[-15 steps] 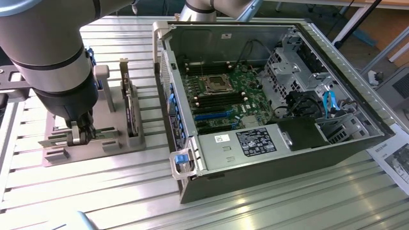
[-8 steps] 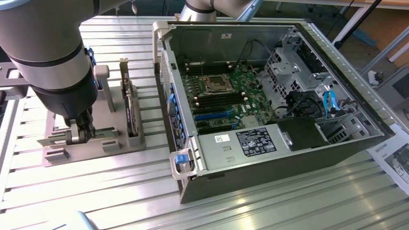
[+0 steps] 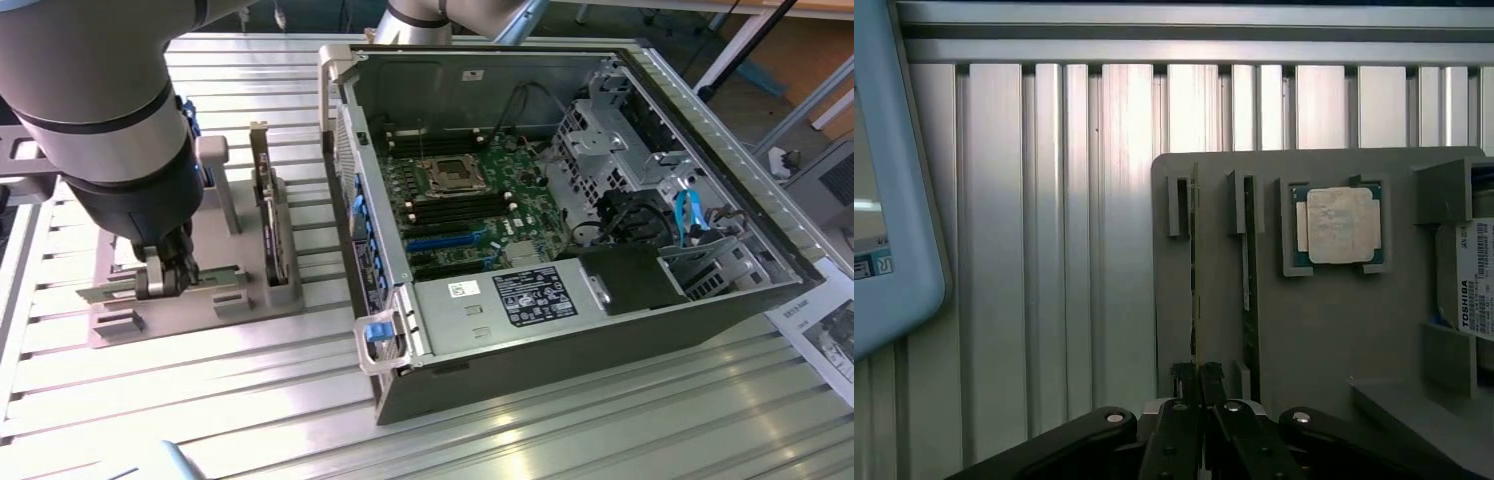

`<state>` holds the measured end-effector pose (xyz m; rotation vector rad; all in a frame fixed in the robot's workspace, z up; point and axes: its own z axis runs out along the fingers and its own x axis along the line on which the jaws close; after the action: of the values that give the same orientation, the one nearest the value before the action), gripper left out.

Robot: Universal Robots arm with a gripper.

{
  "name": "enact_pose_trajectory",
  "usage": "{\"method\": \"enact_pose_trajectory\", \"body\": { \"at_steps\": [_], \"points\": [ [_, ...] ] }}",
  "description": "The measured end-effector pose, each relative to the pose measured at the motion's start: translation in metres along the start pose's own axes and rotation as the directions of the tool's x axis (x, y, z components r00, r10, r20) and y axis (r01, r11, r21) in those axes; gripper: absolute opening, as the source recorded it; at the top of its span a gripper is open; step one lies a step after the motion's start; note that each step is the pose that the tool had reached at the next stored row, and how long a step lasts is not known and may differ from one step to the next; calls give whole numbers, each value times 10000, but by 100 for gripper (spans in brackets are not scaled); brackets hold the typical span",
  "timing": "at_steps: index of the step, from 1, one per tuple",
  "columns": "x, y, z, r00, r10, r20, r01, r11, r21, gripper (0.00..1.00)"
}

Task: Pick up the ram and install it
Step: 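Pick up the ram and move it above insertion slot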

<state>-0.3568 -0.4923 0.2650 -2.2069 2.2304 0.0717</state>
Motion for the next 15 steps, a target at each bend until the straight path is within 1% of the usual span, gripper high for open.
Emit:
{"method": "enact_pose_trajectory", "body": {
  "at_steps": [7,13,15],
  "points": [
    [-2,-7,-64,10000,57,1,-57,10000,1,12],
    [-6,-16,-163,10000,73,2,-73,10000,2,12],
    [-8,-21,-221,10000,78,2,-78,10000,2,12]
  ]
}}
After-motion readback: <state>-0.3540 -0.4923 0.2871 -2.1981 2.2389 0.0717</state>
